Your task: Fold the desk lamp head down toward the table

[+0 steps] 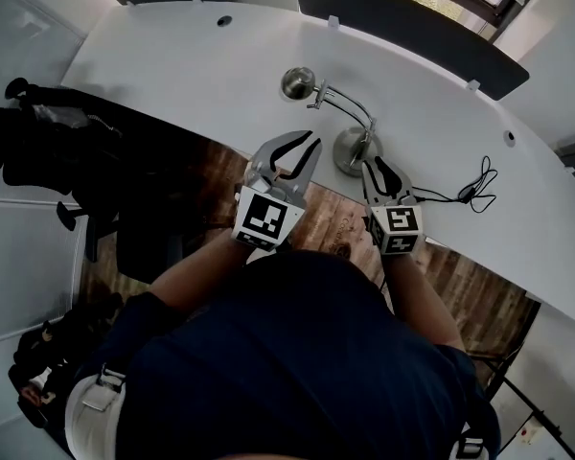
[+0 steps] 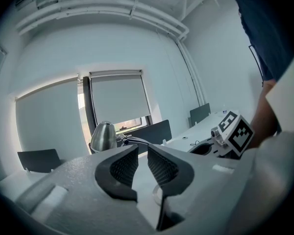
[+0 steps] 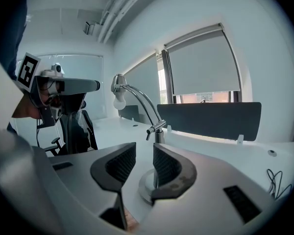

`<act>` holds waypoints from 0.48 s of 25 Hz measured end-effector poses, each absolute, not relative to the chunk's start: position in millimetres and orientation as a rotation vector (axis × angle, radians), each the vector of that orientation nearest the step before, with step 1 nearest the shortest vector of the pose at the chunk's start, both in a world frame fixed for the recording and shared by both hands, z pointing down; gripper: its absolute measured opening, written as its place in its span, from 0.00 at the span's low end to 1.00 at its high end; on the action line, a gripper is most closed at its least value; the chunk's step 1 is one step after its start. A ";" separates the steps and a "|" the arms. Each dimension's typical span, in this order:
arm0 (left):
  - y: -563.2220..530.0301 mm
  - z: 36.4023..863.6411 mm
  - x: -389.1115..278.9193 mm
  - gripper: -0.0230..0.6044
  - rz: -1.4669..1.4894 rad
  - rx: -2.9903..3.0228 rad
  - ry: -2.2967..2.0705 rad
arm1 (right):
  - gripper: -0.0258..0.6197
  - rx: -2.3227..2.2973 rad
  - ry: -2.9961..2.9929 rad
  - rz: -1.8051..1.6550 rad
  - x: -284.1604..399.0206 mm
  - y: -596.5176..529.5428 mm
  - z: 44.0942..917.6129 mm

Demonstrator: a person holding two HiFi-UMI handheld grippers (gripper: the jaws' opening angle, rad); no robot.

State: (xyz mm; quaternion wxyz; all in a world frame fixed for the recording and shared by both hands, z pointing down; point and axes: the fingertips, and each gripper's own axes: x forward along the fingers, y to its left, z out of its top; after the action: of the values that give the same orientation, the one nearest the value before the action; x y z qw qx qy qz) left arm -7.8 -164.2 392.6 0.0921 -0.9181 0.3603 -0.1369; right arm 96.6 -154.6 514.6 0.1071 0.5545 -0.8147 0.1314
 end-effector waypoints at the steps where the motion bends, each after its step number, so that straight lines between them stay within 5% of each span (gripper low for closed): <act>1: -166.1 393.4 -8.2 0.11 -0.418 -2.715 1.069 | 0.22 1.633 -2.392 0.384 96.9 -157.0 516.2; 12: -193.6 383.1 -9.0 0.16 -0.488 -2.555 1.072 | 0.26 1.615 -2.341 0.342 100.1 -180.3 531.7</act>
State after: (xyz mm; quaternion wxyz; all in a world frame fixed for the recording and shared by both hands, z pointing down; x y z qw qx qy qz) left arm -9.0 -193.6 383.1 0.1634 -0.8959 0.3760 -0.1711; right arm 100.1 -180.3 531.7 0.1381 0.5583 -0.8095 0.1183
